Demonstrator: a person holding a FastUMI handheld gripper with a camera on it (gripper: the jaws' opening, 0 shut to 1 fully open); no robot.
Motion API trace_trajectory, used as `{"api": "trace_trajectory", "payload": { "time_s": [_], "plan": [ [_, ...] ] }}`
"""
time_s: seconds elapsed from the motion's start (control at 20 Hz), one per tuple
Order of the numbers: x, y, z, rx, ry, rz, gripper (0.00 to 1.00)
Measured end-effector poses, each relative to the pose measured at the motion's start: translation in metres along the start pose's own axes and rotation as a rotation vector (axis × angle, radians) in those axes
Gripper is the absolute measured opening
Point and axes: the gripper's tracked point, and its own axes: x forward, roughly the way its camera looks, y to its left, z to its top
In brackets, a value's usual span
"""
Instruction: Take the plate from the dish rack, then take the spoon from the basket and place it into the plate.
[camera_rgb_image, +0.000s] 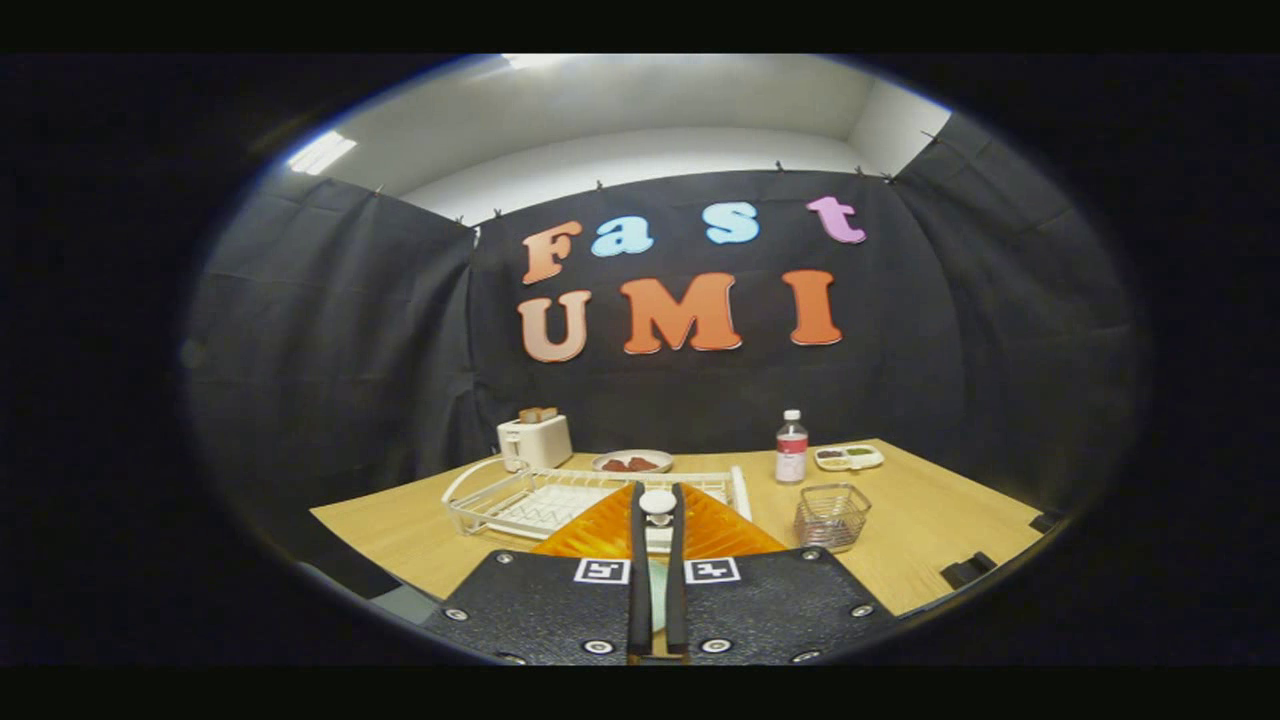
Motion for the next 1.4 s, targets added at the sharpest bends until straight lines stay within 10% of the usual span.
{"api": "trace_trajectory", "payload": {
  "time_s": [1.0,1.4],
  "plan": [
    [0.017,0.057,-0.11,0.039,0.227,0.247,0.07],
    [0.023,0.038,-0.136,-0.01,0.351,0.163,0.37]
  ]
}}
